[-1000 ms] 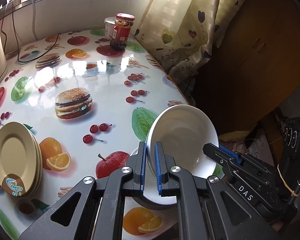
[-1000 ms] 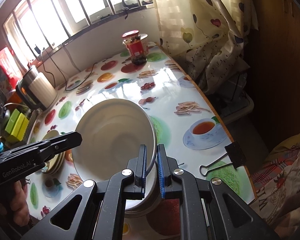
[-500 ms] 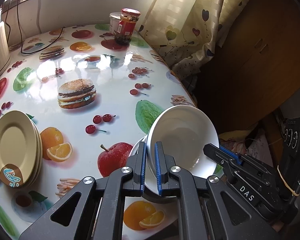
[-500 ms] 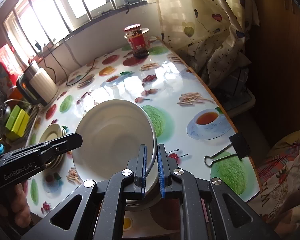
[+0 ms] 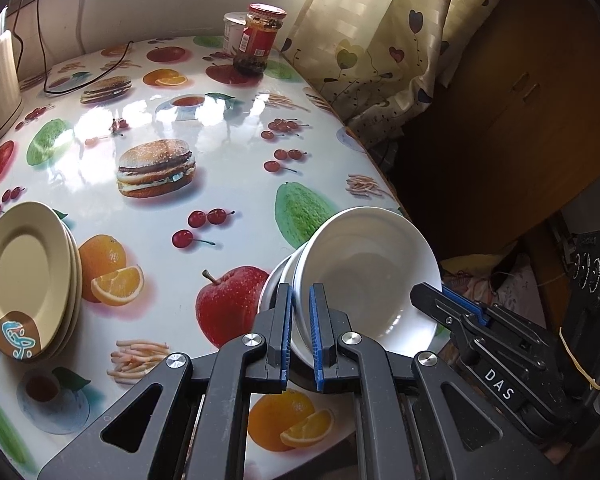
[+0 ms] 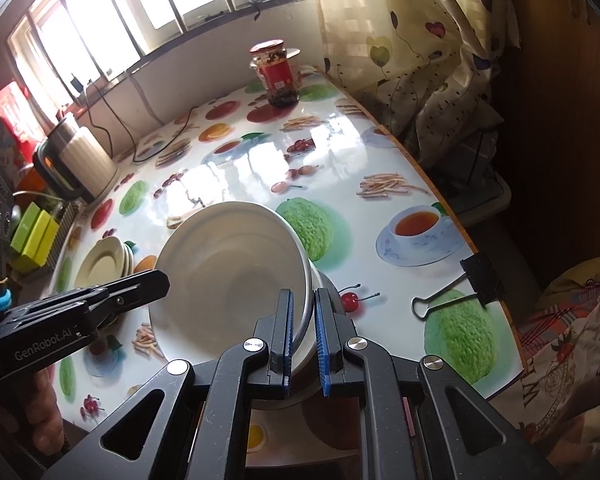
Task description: Organize plates and bowls
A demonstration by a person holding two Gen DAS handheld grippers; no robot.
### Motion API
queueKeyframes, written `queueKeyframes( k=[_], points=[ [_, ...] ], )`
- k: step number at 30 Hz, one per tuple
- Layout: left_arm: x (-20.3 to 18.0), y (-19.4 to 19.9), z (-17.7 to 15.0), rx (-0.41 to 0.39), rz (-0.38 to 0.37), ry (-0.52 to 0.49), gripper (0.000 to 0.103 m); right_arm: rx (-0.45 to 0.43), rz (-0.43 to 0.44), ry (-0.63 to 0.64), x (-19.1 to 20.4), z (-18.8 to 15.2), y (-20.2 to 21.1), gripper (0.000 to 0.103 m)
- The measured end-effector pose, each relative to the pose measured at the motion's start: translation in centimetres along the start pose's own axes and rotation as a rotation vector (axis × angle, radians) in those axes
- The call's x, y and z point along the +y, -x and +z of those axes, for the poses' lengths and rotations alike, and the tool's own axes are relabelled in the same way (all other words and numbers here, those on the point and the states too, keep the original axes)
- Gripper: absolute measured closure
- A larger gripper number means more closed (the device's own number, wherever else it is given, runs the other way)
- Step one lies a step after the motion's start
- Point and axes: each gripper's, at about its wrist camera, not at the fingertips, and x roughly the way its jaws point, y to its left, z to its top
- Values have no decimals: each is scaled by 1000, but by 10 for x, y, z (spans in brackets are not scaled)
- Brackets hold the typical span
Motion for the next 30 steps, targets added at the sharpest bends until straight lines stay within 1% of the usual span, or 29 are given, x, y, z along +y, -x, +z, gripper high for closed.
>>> queueKeyframes(
  k=[12, 19, 28, 30],
  points=[
    [2, -6, -5, 23, 5, 13, 94, 26, 1, -7, -2, -5, -4, 92],
    [5, -8, -4, 33, 4, 24, 95, 39, 4, -15, -2, -6, -11, 89],
    [5, -12, -4, 37, -5, 30, 94, 35, -1, -16, -2, -5, -11, 89],
    [5, -12, -4, 36, -9, 29, 94, 33, -4, -17, -2, -4, -12, 87]
  ],
)
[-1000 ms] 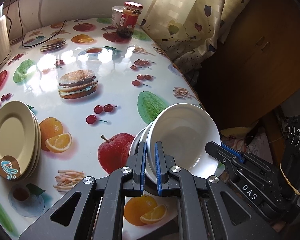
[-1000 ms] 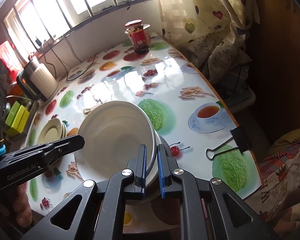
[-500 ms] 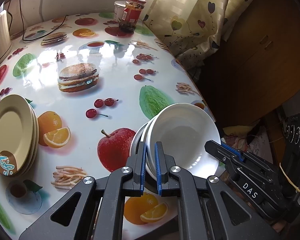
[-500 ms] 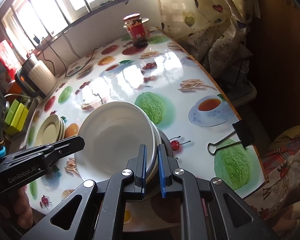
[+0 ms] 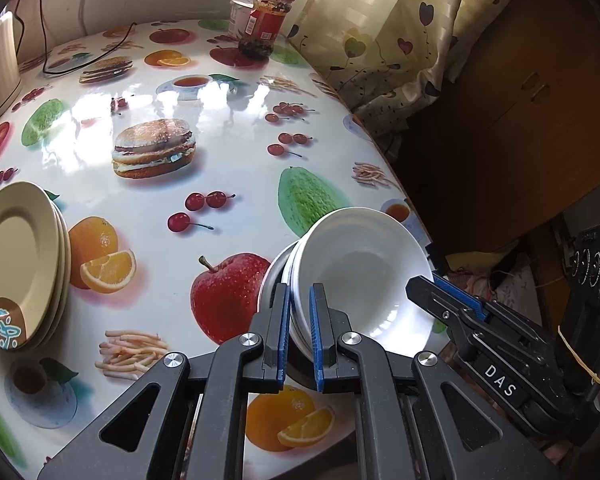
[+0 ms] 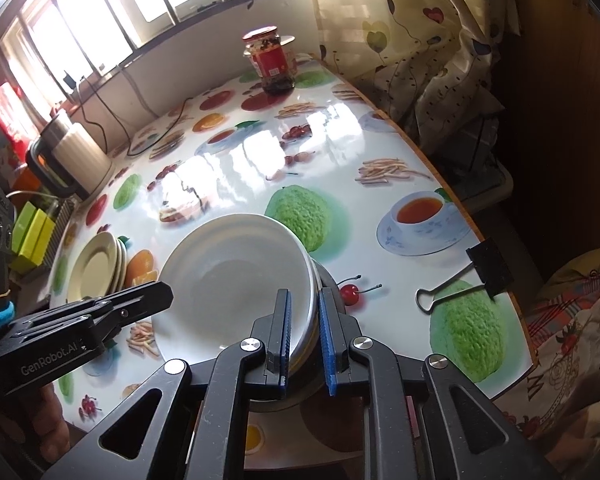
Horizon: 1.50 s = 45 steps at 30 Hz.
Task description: Organize plates and bowls
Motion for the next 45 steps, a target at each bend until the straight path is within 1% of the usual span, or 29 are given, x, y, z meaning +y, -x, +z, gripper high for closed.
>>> queueKeyframes(
  k=[4, 7, 10, 11, 14, 16, 20, 23, 25, 27, 29, 31, 33, 35, 38, 39, 41, 45],
  points=[
    [0, 0, 0, -3, -3, 3, 94, -3, 9, -4, -1, 1, 1, 83],
    [-2, 5, 0, -32, 3, -12, 92, -5, 8, 0, 0, 0, 1, 82],
    [-2, 8, 0, -45, 2, -19, 92, -5, 14, -4, 0, 0, 1, 78],
    [-2, 11, -1, -64, 13, -23, 92, -9, 12, -6, 0, 0, 1, 78],
    [-4, 18, -3, -110, 50, -52, 91, -34, 12, -7, 1, -2, 4, 74],
    [-2, 21, -6, -124, 46, -57, 90, -54, 12, -10, 1, -3, 7, 66],
    [-1, 29, -15, -186, 111, -79, 88, -94, 22, -16, -1, -6, 13, 65],
    [3, 33, -21, -203, 108, -68, 87, -129, 30, -22, -2, -9, 19, 63],
    [3, 35, -25, -231, 146, -83, 84, -152, 37, -24, -3, -12, 22, 62],
    [3, 38, -29, -249, 161, -88, 81, -172, 33, -23, -3, -15, 25, 61],
    [4, 38, -33, -253, 150, -90, 80, -190, 39, -23, -5, -19, 28, 59],
    [3, 40, -39, -272, 173, -112, 80, -206, 41, -34, -8, -23, 30, 58],
    [5, 42, -45, -297, 179, -119, 80, -227, 33, -38, -12, -27, 31, 57],
    [10, 39, -48, -286, 162, -99, 80, -244, 10, -23, -13, -31, 33, 57],
    [13, 38, -54, -293, 183, -101, 78, -262, -34, 0, -14, -37, 34, 52],
    [14, 37, -56, -297, 183, -97, 73, -267, -38, 3, -15, -39, 34, 51],
    [18, 37, -58, -298, 170, -88, 67, -272, -37, -4, -19, -43, 33, 51],
    [20, 34, -62, -302, 187, -95, 66, -275, -32, -15, -26, -50, 31, 50]
  ],
)
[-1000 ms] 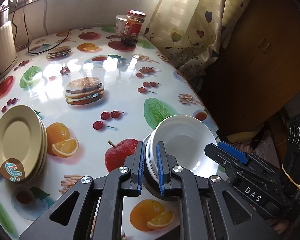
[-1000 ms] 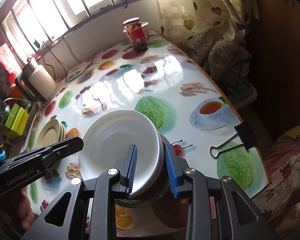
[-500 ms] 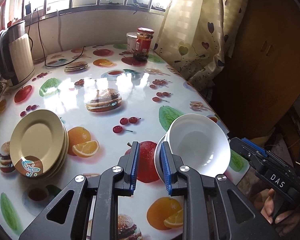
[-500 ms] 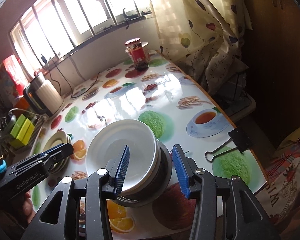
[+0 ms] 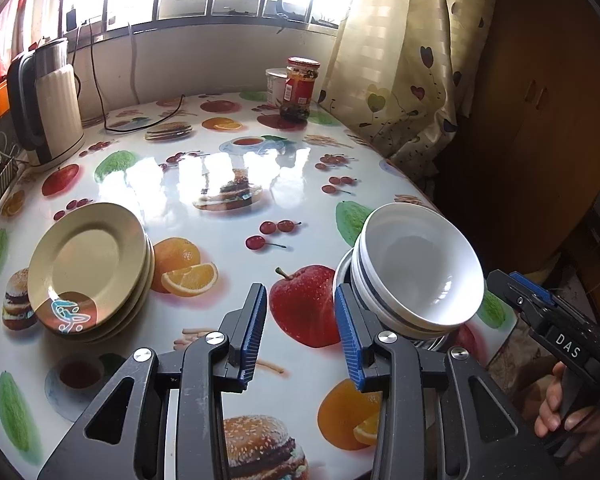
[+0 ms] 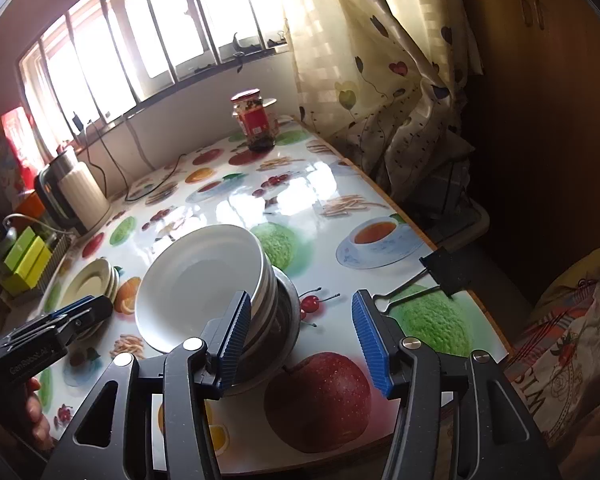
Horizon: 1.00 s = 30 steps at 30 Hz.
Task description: Organize plates and bowls
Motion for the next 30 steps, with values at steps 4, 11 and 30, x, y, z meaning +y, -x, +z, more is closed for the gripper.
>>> queueKeyframes(
  k=[4, 11, 30],
  points=[
    [1, -5, -4, 5, 14, -1, 66, -6, 0, -7, -5, -5, -2, 50],
    [5, -15, -13, 21, -1, 0, 61, -15, -6, -5, -11, -14, -9, 49],
    [10, -46, -17, 104, -119, 83, 60, 26, 33, -53, -31, -22, -33, 37]
  ],
)
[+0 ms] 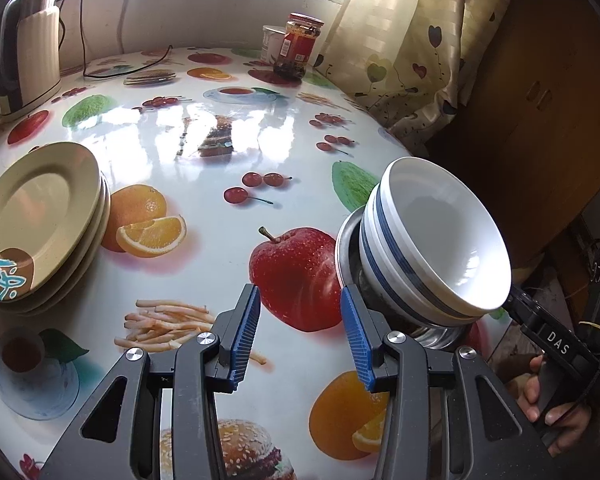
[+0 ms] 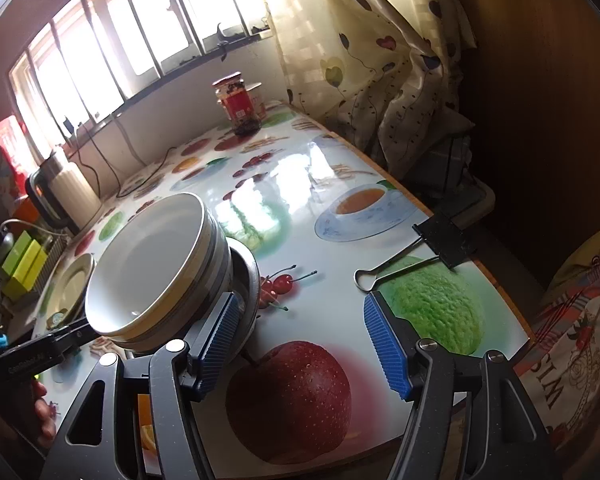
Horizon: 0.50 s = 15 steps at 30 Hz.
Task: Organize plates and bowls
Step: 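Grasp the blue-striped bowl stack rim with the left tool while the right tool grasps it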
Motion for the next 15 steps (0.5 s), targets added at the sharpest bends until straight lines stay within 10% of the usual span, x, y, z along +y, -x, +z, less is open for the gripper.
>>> queueKeyframes(
  k=[15],
  points=[
    [1, -17, 11, 20, -65, 56, 60, 39, 62, -6, -3, 4, -23, 37]
  ],
)
